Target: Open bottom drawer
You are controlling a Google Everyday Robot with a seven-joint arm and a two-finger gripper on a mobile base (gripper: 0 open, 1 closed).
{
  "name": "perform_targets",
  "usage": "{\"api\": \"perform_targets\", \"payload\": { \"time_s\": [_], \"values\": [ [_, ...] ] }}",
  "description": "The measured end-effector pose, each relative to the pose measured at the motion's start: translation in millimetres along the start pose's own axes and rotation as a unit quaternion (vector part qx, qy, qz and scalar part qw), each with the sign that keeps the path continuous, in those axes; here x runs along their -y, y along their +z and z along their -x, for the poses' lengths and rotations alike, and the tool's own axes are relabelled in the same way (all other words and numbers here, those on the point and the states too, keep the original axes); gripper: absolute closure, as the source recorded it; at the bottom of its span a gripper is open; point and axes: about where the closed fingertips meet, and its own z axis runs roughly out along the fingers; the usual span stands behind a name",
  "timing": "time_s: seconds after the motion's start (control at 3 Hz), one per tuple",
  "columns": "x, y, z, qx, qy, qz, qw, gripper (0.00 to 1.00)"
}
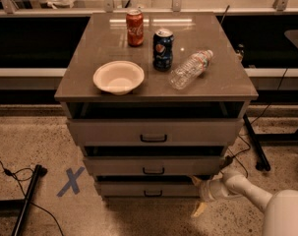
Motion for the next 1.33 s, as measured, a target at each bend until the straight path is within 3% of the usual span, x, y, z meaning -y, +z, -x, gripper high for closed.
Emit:
{"api": "perform_targets", "payload": {
  "time_s": [0.33,0.67,1.0,1.33],
  "values": [
    [11.8,10.9,-8.7,-0.004,-0.001,0.004,1.0,0.14],
    [9.8,23.8,-14.0,-0.001,0.005,0.022,0.9998,0.37],
    [-9.6,32.2,-20.0,0.001,0.015,0.048,0.9987,0.45],
    [-8.4,27.3,-15.7,0.001,0.015,0.048,0.9987,0.43]
  ]
}}
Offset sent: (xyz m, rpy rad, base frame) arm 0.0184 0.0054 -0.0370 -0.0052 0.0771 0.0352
